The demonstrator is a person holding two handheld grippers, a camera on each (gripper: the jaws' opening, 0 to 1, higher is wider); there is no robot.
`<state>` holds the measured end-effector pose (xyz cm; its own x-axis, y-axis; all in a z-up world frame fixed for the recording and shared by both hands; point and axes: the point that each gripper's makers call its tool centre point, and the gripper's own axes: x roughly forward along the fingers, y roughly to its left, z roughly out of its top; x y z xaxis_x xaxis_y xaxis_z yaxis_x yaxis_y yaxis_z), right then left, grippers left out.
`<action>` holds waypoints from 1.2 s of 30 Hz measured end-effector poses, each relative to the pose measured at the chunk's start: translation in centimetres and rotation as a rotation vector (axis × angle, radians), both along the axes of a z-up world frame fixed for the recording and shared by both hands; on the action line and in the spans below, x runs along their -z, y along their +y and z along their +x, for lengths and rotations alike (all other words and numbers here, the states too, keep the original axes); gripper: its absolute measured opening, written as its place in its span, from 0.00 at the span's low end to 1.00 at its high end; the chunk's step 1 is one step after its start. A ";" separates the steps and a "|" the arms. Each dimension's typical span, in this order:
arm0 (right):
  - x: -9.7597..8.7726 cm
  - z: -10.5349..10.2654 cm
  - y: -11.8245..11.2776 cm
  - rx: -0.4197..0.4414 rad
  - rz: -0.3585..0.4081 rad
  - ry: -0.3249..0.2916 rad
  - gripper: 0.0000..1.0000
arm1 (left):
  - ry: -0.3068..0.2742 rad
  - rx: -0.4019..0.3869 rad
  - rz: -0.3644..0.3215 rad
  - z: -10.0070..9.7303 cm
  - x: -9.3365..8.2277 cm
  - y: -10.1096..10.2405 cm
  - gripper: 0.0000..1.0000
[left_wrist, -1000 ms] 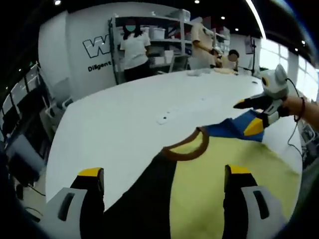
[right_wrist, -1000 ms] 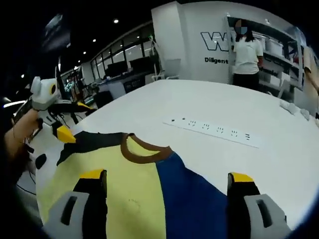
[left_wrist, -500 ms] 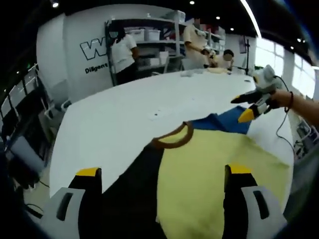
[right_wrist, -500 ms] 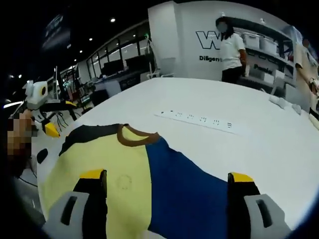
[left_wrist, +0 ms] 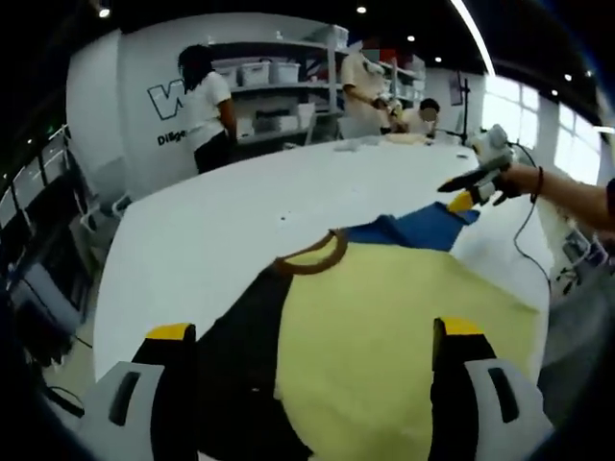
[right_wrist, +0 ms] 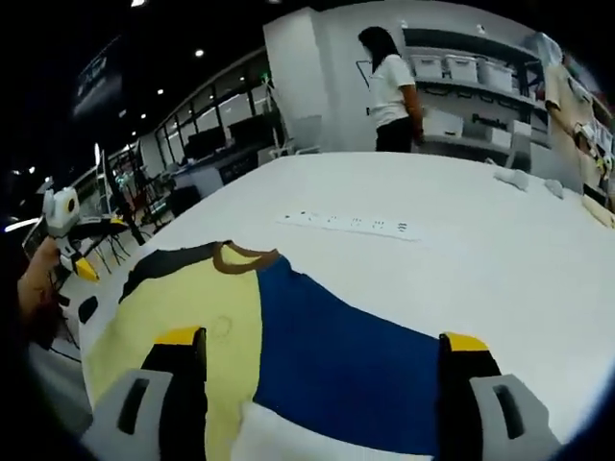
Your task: Fold the garment on the visible template until the final outline fits inside the template.
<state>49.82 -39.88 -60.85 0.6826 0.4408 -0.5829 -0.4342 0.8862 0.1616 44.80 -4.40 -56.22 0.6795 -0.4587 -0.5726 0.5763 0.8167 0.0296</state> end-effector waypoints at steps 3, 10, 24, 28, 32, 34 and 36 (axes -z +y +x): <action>0.4 -0.4 -1.2 0.004 -0.006 0.012 0.98 | 0.005 -0.006 0.000 -0.7 -0.1 0.4 0.99; 1.4 -1.5 -4.0 0.029 0.001 0.042 0.98 | 0.020 -0.014 -0.005 -2.3 0.4 0.6 0.99; 4.1 -3.8 -8.0 0.123 -0.006 0.114 0.94 | 0.026 0.011 0.002 -5.4 0.6 1.1 0.99; 4.3 -4.0 -7.9 0.122 -0.004 0.116 0.92 | 0.024 0.011 -0.001 -6.2 0.7 1.0 0.99; 4.9 -4.2 -8.3 0.126 -0.019 0.119 0.89 | 0.029 0.020 0.005 -6.9 0.8 0.7 0.99; 5.1 -4.3 -8.6 0.124 -0.034 0.119 0.85 | 0.022 0.022 0.003 -7.2 0.7 0.6 0.99; 5.4 -4.5 -8.9 0.110 -0.072 0.113 0.82 | 0.018 0.025 -0.002 -7.4 0.5 0.4 0.99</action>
